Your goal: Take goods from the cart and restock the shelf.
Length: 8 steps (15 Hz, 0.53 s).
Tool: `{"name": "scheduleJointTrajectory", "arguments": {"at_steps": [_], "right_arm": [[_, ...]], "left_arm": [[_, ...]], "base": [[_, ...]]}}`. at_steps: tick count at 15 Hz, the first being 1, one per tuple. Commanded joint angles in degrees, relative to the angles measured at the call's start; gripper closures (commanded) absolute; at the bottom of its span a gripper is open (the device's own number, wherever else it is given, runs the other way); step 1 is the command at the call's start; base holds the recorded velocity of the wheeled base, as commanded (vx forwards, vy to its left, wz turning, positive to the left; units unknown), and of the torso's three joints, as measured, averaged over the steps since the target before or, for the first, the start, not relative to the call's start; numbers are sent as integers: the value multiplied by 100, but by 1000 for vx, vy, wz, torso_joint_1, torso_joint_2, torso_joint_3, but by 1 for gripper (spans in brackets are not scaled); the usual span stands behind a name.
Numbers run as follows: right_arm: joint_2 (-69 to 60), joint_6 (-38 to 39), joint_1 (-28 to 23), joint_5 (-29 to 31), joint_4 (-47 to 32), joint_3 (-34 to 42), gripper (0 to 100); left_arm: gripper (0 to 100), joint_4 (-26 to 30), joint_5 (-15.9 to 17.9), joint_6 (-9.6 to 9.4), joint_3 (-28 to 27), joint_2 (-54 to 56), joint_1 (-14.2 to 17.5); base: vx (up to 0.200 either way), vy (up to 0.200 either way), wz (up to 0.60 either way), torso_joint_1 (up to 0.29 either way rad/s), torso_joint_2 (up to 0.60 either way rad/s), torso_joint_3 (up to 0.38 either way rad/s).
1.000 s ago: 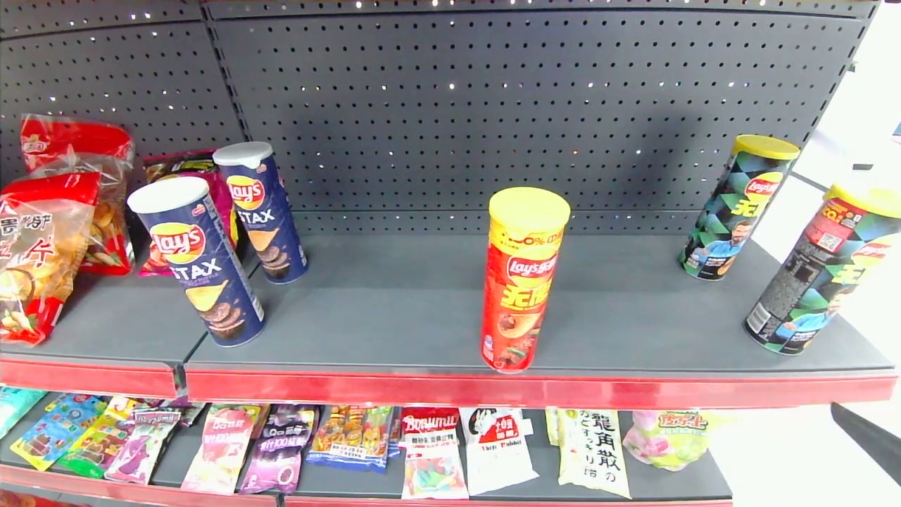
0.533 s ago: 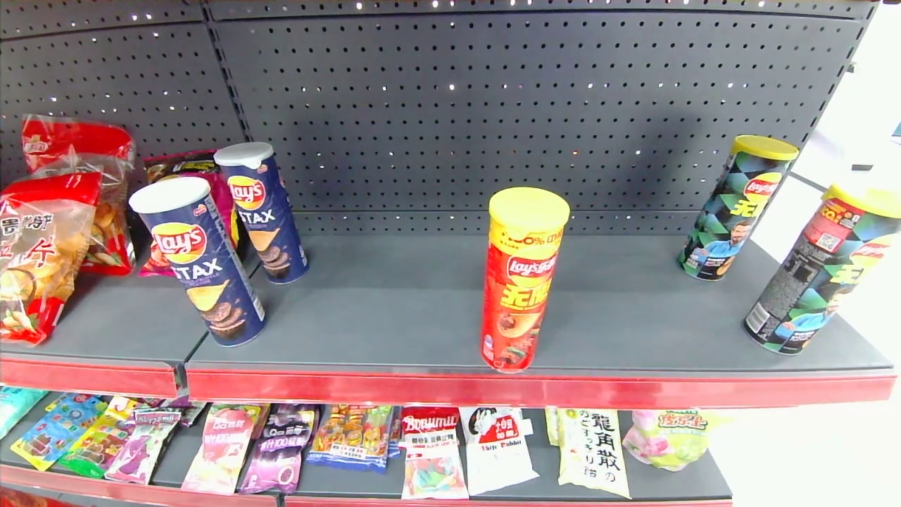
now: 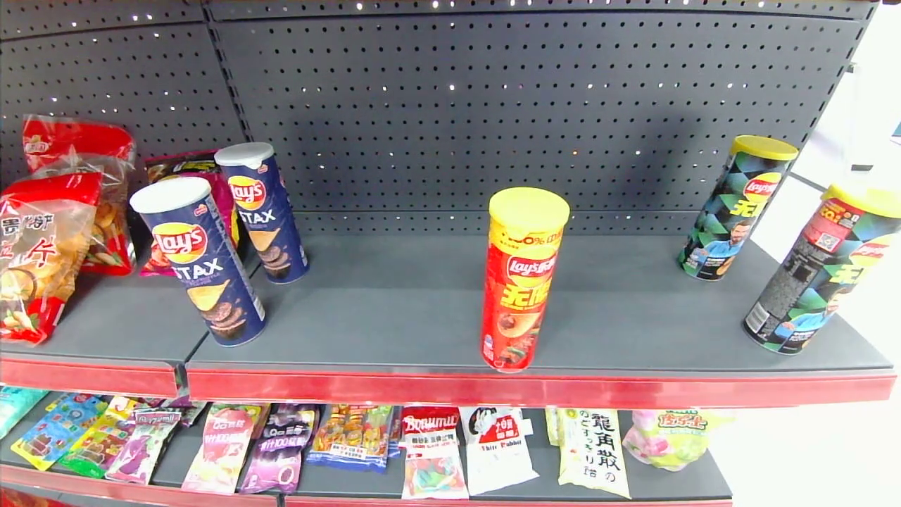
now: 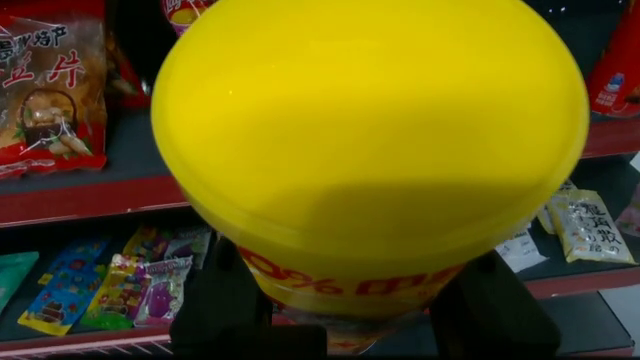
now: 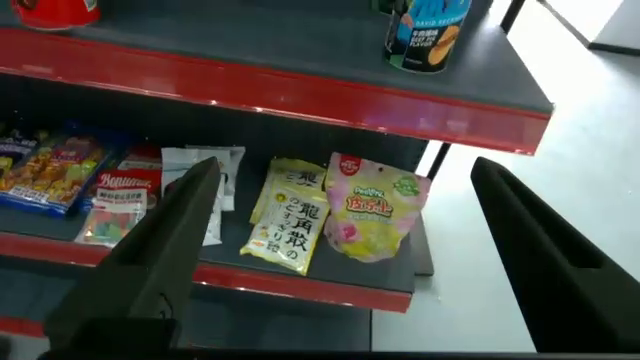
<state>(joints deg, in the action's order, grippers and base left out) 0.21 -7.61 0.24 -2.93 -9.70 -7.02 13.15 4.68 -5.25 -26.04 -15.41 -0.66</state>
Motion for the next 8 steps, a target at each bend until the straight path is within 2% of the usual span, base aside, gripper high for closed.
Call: {"name": "scheduleJointTrajectory", "arguments": {"at_steps": [1, 5, 8], "right_arm": [[-12, 31, 2, -6, 39, 96, 0], [-12, 260, 2, 73, 74, 140, 0], [67, 321, 20, 345, 241, 105, 0]], "left_arm": [[100, -23, -20, -2, -24, -94, 4], [100, -23, 6, -2, -15, -68, -4], [100, -23, 24, -2, -33, -68, -31]], "base": [[0, 0, 0, 0, 0, 0], [0, 0, 0, 0, 0, 0], [0, 0, 0, 0, 0, 0]]}}
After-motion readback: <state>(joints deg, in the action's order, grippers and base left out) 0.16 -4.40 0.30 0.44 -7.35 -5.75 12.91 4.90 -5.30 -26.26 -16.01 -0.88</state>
